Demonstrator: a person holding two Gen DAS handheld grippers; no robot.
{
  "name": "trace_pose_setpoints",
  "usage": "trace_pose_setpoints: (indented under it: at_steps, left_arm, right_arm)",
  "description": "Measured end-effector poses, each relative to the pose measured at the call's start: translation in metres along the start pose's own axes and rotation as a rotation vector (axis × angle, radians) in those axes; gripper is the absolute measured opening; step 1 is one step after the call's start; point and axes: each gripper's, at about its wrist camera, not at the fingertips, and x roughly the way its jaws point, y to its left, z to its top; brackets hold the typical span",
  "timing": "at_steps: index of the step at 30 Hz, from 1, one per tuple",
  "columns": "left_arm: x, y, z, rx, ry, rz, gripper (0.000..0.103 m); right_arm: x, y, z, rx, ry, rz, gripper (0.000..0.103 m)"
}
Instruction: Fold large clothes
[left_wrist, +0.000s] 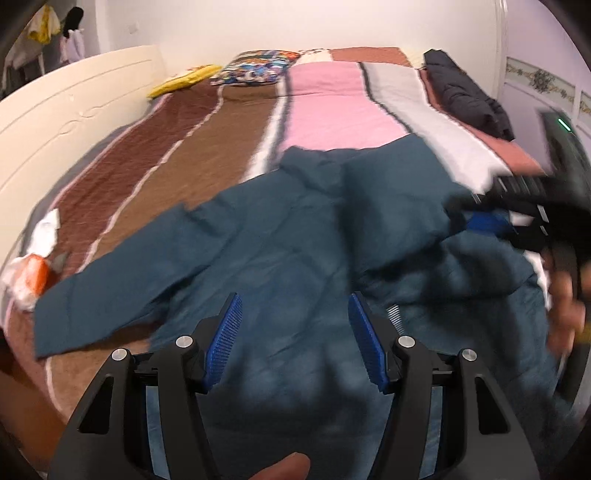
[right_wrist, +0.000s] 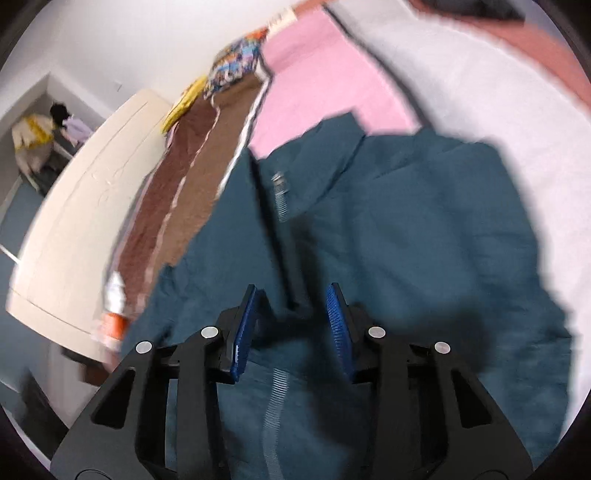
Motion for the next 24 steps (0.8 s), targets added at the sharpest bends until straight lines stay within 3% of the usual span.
trace_pose_setpoints:
  at_steps: [5, 8, 14, 16, 20, 24]
  left_arm:
    - [-0.005, 0.032, -0.012, -0.039, 0.011, 0.035, 0.06]
    - [-0.005, 0.044, -0.011, -0.066, 0.008, 0.04, 0.06]
    - [0.01, 0.058, -0.001, -0.125, 0.008, -0.013, 0.064]
    - [0.023, 0.064, 0.004, -0.174, 0.037, -0.042, 0.064]
    - [0.054, 0.072, 0.013, -0.273, 0.102, -0.067, 0.064]
    - [0.078, 0.068, 0.024, -0.319, 0.143, -0.088, 0.064]
  right_arm:
    - [0.038, 0.064, 0.004, -0.083, 0.141, 0.234, 0.039]
    - [0.025, 0.084, 0.003, -0.124, 0.104, 0.307, 0.039]
    - [-0.012, 0.05, -0.018, -0.128, 0.045, 0.176, 0.055]
    - [-0.024, 0.031, -0.036, -0.149, 0.028, 0.08, 0.061]
    - [-0.042, -0.006, -0.072, -0.16, 0.008, -0.053, 0.061]
    - [-0.061, -0.037, -0.094, -0.127, -0.014, -0.092, 0.062]
